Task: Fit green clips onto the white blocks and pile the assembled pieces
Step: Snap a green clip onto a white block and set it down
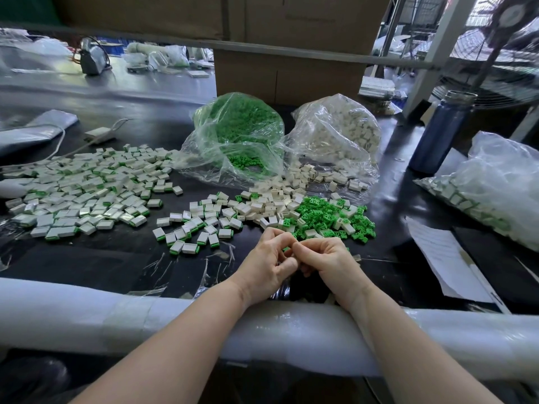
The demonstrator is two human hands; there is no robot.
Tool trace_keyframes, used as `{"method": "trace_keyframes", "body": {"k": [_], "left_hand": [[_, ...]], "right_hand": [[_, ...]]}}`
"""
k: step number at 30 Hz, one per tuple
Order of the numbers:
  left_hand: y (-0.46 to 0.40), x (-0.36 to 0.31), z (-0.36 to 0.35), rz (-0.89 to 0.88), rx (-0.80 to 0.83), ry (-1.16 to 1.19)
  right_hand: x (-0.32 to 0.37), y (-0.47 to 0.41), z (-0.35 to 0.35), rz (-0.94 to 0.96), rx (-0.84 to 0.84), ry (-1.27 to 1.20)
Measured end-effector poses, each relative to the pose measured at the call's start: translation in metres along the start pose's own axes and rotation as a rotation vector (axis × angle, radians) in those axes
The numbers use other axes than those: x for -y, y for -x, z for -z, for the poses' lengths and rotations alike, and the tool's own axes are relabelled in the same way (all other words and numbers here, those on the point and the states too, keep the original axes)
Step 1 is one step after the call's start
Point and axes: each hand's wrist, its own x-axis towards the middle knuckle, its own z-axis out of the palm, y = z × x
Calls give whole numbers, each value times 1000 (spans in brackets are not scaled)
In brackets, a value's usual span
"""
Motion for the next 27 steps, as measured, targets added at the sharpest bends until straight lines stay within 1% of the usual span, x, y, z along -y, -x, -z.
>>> {"method": "trace_keyframes", "body": {"k": [5, 15, 19, 22, 25, 27], "left_hand": [[1, 0, 0, 0, 26, 12], [1, -1, 0, 12, 29, -8], [0, -1, 0, 12, -8, -16], [0, 0, 1, 11, -49, 32], [0, 2, 2, 29, -120, 33], [-1, 4, 2, 39, -144, 11]], "right_hand": [[2, 1, 0, 3, -18, 16], [2, 1, 0, -14, -22, -13], [0, 0, -1, 14, -31, -8], [3, 0, -4, 43, -38, 0], [2, 0, -3, 47, -121, -46], [1, 0, -2, 65, -174, -19]]}}
